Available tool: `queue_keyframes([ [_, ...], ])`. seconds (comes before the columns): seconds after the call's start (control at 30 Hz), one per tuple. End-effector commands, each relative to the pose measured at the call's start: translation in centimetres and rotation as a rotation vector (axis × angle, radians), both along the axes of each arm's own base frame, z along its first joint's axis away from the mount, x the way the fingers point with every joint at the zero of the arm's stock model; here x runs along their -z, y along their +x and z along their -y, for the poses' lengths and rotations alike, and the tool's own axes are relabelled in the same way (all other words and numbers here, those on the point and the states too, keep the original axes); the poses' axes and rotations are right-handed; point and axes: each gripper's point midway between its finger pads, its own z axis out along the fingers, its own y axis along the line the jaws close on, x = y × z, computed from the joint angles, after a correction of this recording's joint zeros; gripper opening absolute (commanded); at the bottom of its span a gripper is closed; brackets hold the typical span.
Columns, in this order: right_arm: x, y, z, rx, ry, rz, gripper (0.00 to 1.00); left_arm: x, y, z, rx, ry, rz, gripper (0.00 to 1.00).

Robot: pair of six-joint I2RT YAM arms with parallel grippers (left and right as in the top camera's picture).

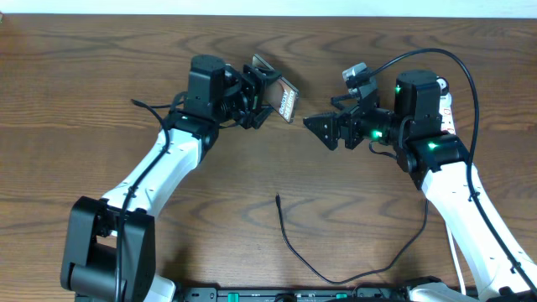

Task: Plug charger to phone and switch on socket
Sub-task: 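Move the right gripper toward the phone held by the left gripper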

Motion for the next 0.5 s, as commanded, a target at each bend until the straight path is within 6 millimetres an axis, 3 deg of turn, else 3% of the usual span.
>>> queue_keyframes([
  [0.0,-0.1,0.5,-0.3,0.021,-0.026,0.016,0.91,-2.4,0.1,0.7,-0.004,-0.032,0.039,0.08],
  [0.47,0.8,1.9,-0.5,0.209,-0.1,-0.009,0.91,-3.4,-0.9,3.4,0.033,-0.081,0.04,0.07],
])
